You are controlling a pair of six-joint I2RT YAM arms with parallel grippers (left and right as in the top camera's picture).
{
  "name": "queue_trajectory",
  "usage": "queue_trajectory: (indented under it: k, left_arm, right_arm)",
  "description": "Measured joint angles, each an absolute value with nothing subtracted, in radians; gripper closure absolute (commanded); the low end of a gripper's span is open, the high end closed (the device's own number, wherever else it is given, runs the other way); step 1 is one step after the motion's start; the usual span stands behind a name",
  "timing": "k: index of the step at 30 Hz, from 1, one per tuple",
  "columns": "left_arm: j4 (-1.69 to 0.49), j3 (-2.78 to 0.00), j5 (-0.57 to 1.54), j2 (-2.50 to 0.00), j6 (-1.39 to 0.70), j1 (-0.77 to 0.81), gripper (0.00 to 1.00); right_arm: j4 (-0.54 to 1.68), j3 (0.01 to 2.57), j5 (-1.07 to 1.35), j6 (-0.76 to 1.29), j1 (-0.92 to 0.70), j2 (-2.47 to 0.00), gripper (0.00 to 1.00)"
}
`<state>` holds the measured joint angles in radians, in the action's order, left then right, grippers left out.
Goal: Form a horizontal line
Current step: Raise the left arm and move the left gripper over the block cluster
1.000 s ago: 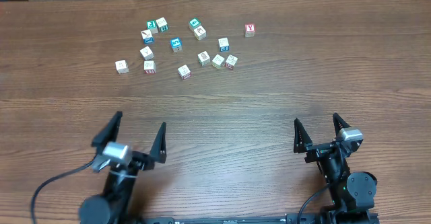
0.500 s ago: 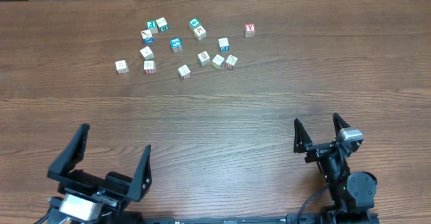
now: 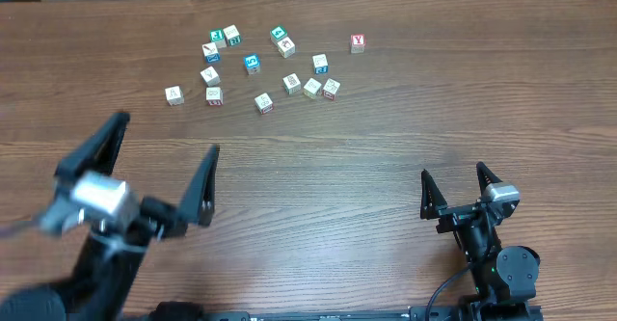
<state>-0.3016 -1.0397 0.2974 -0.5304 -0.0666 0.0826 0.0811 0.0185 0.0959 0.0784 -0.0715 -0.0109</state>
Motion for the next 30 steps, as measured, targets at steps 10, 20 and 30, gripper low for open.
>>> queue_trajectory:
  k: [10,20,30]
  left_arm:
    - [-0.760,-1.591,0.345,-0.973,0.002,0.083,0.00]
    - [-1.126,-1.972,0.356,-1.361,0.059,0.083,0.00]
    - [-1.168,-1.977,0.356,-1.485,0.060,0.083,0.00]
  right_arm:
    - [0.081,0.019,0.096,0.078,-0.072,-0.011,0.00]
    - [0.082,0.019,0.096,0.078,-0.072,-0.011,0.00]
    - [0.082,0.019,0.096,0.078,-0.072,-0.011,0.00]
